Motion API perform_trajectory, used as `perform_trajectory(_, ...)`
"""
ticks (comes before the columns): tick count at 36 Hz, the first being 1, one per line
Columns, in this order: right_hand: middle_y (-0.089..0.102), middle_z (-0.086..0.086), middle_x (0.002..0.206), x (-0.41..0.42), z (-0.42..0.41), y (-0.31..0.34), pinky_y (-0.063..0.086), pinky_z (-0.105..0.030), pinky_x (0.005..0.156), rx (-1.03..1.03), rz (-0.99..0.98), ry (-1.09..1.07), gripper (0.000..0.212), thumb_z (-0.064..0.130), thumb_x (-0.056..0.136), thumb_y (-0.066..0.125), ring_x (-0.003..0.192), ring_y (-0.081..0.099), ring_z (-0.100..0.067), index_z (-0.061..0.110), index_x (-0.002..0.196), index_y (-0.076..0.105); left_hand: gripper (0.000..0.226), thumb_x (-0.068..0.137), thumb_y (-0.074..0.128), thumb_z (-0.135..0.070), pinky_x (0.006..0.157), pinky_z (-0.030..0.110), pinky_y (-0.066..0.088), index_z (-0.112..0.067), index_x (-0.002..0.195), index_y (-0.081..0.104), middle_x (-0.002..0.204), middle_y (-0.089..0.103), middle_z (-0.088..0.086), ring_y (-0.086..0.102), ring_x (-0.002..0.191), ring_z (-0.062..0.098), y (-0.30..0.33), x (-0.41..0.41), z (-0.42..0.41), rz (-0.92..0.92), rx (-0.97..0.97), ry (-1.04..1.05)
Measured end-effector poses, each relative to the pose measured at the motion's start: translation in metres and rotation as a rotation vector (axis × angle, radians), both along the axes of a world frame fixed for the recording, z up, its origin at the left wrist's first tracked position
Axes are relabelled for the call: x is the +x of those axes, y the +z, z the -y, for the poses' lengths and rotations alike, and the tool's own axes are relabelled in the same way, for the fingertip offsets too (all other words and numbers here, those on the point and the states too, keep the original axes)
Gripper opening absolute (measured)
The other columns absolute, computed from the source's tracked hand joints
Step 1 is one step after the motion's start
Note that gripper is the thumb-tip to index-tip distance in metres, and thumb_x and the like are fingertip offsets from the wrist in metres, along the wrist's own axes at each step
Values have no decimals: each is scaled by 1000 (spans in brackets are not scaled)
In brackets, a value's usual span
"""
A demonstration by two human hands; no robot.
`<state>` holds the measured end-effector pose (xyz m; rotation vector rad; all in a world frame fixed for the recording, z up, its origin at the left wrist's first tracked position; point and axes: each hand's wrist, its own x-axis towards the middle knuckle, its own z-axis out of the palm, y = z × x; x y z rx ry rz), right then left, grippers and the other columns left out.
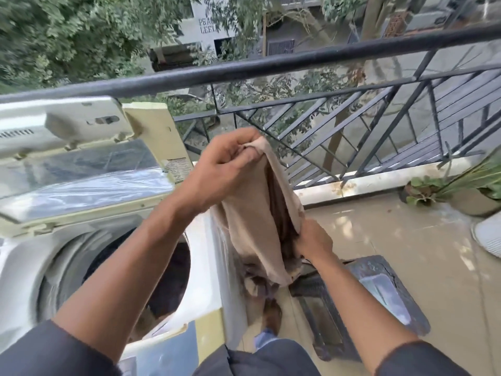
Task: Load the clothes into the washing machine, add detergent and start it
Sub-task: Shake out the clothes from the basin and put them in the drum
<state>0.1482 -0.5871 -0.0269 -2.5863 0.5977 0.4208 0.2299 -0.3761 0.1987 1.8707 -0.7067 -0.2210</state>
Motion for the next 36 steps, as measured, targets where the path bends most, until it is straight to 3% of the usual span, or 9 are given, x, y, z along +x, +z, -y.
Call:
perform_trajectory(7, 71, -15, 113, 0, 29, 54, 49, -37, 78, -53, -51, -95, 24, 17, 93, 50, 106, 67, -40, 18, 107, 70, 25, 108, 60, -18, 62, 24, 40, -14, 84, 63, 74, 56, -2, 50, 69, 7, -11, 14, -36, -114, -23, 233)
perform_trajectory(12, 60, -8, 82, 5, 33, 121, 45, -35, 68, 104, 141, -137, 13, 9, 74, 47, 89, 65, -36, 15, 66, 56, 30, 95, 58, -34, 63, 34, 38, -8, 80, 59, 66, 53, -5, 50, 67, 16, -43, 20, -38, -97, 145, 496)
perform_trajectory(16, 73, -14, 83, 4, 20, 151, 57, -48, 71, 276, 312, -112, 42, 8, 65, 40, 85, 69, -37, 8, 90, 73, 20, 96, 59, -37, 85, 42, 55, -20, 100, 68, 95, 73, 3, 68, 93, 26, -61, 15, -35, -126, 219, 611)
perform_trajectory(19, 77, -10, 85, 6, 9, 175, 59, -38, 71, 511, 499, -113, 41, -1, 72, 41, 82, 72, -19, 17, 83, 76, 21, 96, 58, -30, 85, 44, 58, -28, 116, 66, 106, 74, -1, 69, 91, 23, -71, 11, -35, -139, 153, 610)
perform_trajectory(22, 73, -1, 77, 11, -4, 202, 55, -25, 62, 749, 667, -114, 44, -12, 81, 43, 68, 67, -2, 21, 81, 73, 31, 101, 54, -14, 62, 36, 47, -34, 124, 61, 86, 66, 0, 53, 64, 20, -74, 7, -31, -131, 13, 553)
perform_trajectory(25, 72, 6, 70, 17, -15, 215, 50, -17, 57, 888, 758, -83, 31, 2, 74, 47, 63, 66, 0, 19, 76, 74, 36, 103, 51, -7, 59, 28, 40, -30, 127, 64, 80, 58, -6, 48, 64, 11, -62, -2, -19, -167, -108, 418)
perform_trajectory(28, 74, 3, 72, 25, -25, 217, 54, -20, 63, 986, 791, -23, 29, 3, 79, 50, 69, 69, -6, 16, 73, 75, 32, 102, 57, -37, 87, 26, 52, -22, 128, 68, 113, 70, 0, 65, 98, 9, -50, -14, -8, -238, -213, 178)
perform_trajectory(30, 69, -4, 75, 30, -29, 214, 55, -26, 65, 994, 794, 12, 22, 2, 84, 50, 71, 66, -12, 8, 78, 71, 44, 92, 65, -53, 85, 21, 52, -29, 129, 64, 121, 66, 1, 65, 96, 3, -51, -21, -1, -199, -119, 90)
perform_trajectory(36, 66, -9, 76, 40, -20, 199, 44, -38, 66, 876, 742, 70, 8, -4, 84, 57, 71, 54, -19, -6, 83, 64, 7, 101, 68, -14, 69, 36, 48, -18, 102, 74, 87, 71, -9, 61, 78, 6, -66, -12, 9, 14, -60, 190)
